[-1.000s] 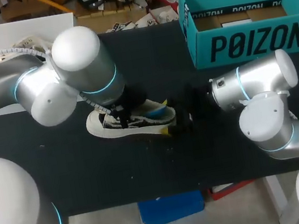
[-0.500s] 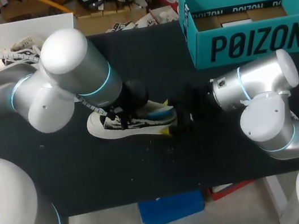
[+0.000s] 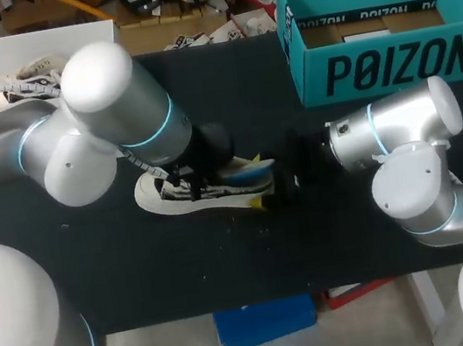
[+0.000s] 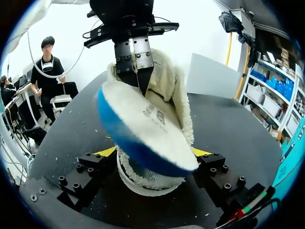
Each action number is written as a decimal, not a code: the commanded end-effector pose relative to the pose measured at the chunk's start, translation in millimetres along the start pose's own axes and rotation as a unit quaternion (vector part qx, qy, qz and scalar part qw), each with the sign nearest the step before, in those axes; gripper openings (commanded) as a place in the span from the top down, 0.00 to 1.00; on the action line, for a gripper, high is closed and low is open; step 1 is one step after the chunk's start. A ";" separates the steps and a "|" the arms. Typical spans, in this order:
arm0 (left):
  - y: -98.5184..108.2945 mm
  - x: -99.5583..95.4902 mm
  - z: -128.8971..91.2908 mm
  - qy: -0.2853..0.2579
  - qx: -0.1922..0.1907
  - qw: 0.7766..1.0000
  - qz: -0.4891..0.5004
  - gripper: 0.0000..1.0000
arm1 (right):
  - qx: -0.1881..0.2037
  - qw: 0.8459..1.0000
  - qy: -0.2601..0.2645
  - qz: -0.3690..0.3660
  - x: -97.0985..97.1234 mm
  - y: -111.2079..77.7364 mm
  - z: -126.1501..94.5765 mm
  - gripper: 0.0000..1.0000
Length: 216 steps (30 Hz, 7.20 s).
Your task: Take the shoe out of the shoebox, open the shoe tongue, remove and reinsert the insole, then place the shoe into the shoebox
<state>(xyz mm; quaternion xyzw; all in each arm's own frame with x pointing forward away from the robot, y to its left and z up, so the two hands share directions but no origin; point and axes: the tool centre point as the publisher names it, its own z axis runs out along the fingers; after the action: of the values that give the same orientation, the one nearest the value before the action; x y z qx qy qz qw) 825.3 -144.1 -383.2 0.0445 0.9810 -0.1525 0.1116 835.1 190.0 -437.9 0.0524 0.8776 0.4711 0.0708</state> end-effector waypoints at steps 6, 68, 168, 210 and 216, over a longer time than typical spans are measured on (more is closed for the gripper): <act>-7.7 -1.8 22.0 -0.002 -0.009 1.000 -0.002 0.78 | 0.001 1.000 0.000 0.000 1.3 -3.4 1.8 1.00; -48.2 11.7 -97.4 0.007 0.186 0.982 -0.023 1.00 | 0.001 1.000 0.000 0.000 1.3 -3.4 1.8 1.00; -139.7 63.3 -411.0 0.209 0.570 0.779 -0.155 1.00 | 0.190 0.981 -0.026 -0.020 -5.5 -0.8 -55.0 0.00; -139.7 63.3 -411.0 0.209 0.570 0.779 -0.155 1.00 | 0.505 0.857 -0.009 -0.103 -14.5 46.6 -52.6 0.00; -139.7 63.3 -411.0 0.209 0.570 0.779 -0.155 1.00 | 0.511 0.853 -0.008 -0.105 -14.4 52.1 -45.7 0.00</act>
<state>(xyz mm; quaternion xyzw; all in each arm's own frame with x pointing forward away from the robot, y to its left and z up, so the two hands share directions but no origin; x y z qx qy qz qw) 662.8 -145.3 25.5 -0.0214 0.7077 -0.6860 -0.1676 841.1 172.0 -368.1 -0.0184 0.9939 0.0628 0.0892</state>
